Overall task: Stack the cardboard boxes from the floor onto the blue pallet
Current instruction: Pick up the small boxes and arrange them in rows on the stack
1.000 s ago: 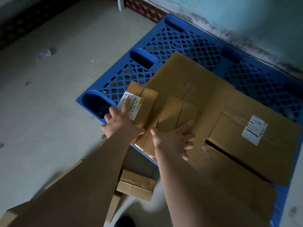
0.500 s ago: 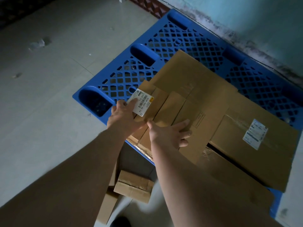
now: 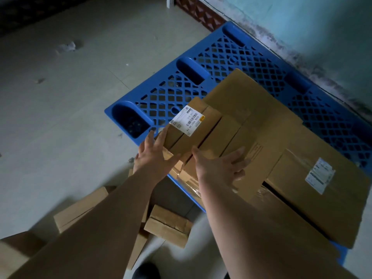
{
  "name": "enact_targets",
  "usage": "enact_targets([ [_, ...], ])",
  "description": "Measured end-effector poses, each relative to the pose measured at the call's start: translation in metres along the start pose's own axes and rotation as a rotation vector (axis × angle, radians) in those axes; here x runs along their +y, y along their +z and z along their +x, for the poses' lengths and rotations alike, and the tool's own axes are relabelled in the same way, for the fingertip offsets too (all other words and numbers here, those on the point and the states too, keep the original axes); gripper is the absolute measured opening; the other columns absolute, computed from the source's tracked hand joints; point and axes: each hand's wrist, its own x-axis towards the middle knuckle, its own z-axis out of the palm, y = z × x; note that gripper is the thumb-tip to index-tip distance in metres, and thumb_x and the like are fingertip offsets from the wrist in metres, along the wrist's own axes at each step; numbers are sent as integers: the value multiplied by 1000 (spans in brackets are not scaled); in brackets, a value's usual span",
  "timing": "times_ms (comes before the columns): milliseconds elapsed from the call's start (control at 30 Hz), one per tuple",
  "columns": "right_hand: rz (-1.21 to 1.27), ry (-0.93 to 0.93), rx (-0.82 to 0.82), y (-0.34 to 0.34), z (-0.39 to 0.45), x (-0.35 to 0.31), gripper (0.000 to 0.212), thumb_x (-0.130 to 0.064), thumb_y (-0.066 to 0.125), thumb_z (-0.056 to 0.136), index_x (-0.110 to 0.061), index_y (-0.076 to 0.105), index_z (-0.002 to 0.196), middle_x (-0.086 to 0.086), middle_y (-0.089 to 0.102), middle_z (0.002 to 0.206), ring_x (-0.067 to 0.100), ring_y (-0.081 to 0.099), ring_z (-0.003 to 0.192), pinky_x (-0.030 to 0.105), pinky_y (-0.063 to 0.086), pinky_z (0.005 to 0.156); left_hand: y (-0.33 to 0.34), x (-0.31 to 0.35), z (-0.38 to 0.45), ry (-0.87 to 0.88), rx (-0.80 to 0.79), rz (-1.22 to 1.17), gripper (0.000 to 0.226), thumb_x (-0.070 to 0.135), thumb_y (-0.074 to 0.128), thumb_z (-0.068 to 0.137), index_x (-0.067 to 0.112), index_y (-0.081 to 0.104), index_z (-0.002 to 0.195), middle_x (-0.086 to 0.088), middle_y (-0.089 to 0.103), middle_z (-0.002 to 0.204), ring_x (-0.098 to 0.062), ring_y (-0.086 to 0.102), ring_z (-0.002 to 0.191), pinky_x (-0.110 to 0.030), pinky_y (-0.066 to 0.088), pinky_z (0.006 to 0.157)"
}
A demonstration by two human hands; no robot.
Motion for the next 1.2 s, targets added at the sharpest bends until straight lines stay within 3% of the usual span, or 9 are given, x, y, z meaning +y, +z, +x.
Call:
enact_targets([
  [100, -67, -231, 119, 2, -12, 10, 122, -68, 69, 59, -24, -4, 146, 10, -1, 156, 31, 9, 141, 62, 17, 106, -8, -16, -9, -43, 11, -47, 85, 54, 56, 79, 48, -2, 141, 7, 1, 155, -27, 10, 141, -53, 30, 105],
  [267, -262, -969, 249, 10, -48, 13, 101, -57, 74, 60, -10, 35, 140, 19, 33, 147, 39, 31, 134, 62, 20, 105, -28, -57, -29, -134, 95, -129, 82, 53, 56, 79, 49, 1, 140, 8, 9, 153, -24, 15, 138, -50, 33, 104],
  [400, -449, -1586, -2, 33, -84, 22, 100, -53, 79, 58, -14, 30, 137, 21, 34, 147, 37, 23, 136, 53, 18, 106, -29, -101, -63, -260, 149, -162, 87, 49, 62, 75, 48, 4, 141, 7, 13, 152, -24, 20, 136, -48, 35, 102],
  [467, -552, -1706, -265, 51, -97, 39, 101, -47, 81, 61, -19, 23, 139, 17, 25, 152, 34, 18, 139, 46, 22, 108, -19, -128, -87, -339, 173, -160, 91, 48, 65, 72, 46, 6, 141, 4, 17, 150, -26, 24, 134, -48, 38, 101],
  [600, -817, -1607, -601, 96, -99, 93, 99, -48, 69, 76, -24, 3, 146, 8, -8, 157, 29, -4, 144, 37, -2, 113, 31, -180, -134, -515, 163, -176, 97, 47, 70, 70, 41, 6, 143, -2, 19, 150, -31, 25, 133, -51, 39, 100],
  [833, -924, -1180, -540, 179, -72, 193, 111, -61, 70, 64, -27, 4, 146, 5, 17, 152, 26, 21, 137, 42, 25, 111, 158, -233, -176, -813, 112, -326, 102, 47, 73, 68, 36, 6, 144, -7, 21, 150, -32, 28, 130, -49, 43, 97],
  [933, -982, -993, -519, 215, -51, 215, 117, -61, 73, 61, -32, -2, 145, 4, 11, 154, 28, 21, 137, 50, 34, 104, 200, -248, -170, -860, 109, -382, 106, 48, 76, 64, 36, 7, 144, -6, 21, 149, -31, 26, 131, -53, 42, 98],
  [1067, -967, -986, -397, 254, -15, 230, 120, -64, 72, 58, -35, -7, 143, 4, 4, 155, 31, 16, 139, 57, 32, 103, 235, -260, -144, -865, 135, -440, 103, 49, 74, 65, 36, 8, 143, -3, 17, 152, -30, 23, 134, -51, 38, 101],
  [1200, -929, -982, -394, 279, 8, 236, 126, -61, 77, 53, -38, -11, 140, 8, 17, 149, 32, 28, 131, 59, 34, 100, 254, -273, -124, -892, 271, -382, 100, 50, 72, 67, 33, 10, 144, -3, 13, 154, -31, 18, 137, -50, 32, 103],
])
